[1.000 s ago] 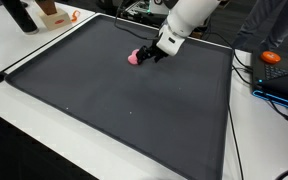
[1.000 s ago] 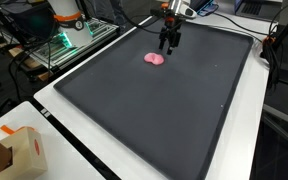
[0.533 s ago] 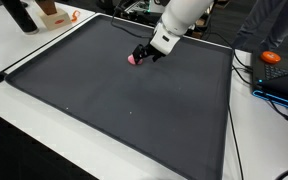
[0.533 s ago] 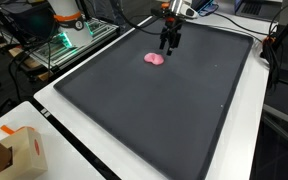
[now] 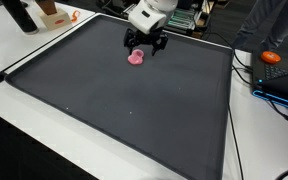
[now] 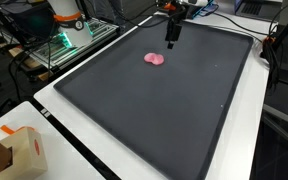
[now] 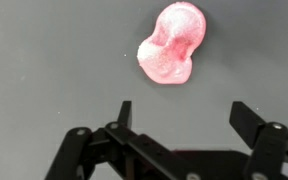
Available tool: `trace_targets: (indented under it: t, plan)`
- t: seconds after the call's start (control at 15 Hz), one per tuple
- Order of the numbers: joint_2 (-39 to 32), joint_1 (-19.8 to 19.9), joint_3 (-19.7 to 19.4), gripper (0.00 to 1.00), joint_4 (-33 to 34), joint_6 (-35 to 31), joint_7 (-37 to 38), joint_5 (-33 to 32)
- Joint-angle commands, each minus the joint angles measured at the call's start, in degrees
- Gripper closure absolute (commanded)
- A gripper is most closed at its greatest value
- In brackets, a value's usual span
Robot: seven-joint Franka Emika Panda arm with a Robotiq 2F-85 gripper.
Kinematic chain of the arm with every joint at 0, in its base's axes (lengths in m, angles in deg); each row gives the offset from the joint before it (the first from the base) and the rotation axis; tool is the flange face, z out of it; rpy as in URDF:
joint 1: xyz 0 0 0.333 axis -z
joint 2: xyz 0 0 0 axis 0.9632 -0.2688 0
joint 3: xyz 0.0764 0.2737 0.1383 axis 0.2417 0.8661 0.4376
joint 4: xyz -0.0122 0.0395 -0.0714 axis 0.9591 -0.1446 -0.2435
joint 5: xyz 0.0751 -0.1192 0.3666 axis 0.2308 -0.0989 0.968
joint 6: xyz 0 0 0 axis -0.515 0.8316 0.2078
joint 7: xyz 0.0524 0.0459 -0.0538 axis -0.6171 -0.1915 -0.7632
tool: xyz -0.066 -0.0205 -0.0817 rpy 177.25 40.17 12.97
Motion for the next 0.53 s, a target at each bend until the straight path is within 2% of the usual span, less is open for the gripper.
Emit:
trace_targets:
  t: [0.0, 0.47]
  plan:
    - [4.87, 1.85, -0.15, 0.00, -1.20, 2.17, 1.60, 5.94]
    - [10.73, 3.02, -1.59, 0.00, -1.67, 6.01, 13.19, 10.69]
